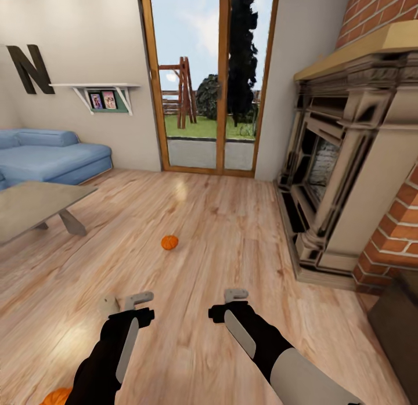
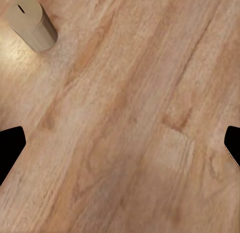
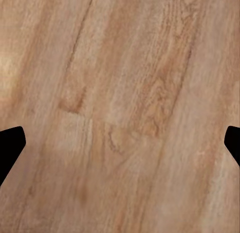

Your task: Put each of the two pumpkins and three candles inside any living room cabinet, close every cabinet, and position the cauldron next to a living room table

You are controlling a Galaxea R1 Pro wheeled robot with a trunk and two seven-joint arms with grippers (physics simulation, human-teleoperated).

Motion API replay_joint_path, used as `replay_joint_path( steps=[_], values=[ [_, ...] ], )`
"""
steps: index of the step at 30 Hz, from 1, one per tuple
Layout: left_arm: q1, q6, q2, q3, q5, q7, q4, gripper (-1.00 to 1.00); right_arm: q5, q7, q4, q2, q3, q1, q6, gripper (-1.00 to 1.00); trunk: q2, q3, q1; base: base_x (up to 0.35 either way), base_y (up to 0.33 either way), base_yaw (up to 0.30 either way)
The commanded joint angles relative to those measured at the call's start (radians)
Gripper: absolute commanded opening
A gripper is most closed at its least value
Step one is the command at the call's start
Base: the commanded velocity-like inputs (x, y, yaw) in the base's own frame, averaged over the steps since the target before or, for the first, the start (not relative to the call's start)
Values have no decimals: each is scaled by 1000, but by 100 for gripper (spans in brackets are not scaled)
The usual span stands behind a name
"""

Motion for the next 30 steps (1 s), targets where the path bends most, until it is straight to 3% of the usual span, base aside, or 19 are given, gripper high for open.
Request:
replay_joint_path(
  steps=[1,16,30],
  values=[
    [-1,4,-1,1,2,3,-1,100,-10,-10,-2,-1,5,-1,2,100,0,-1,0,284,-191,279],
    [-1,5,-1,0,1,3,-1,100,-9,-10,-2,1,6,-1,2,100,0,-1,0,291,-106,279],
    [-1,4,-3,-1,0,3,-1,100,-9,-11,-2,2,6,-1,2,100,0,-1,0,260,-200,279]
  ],
)
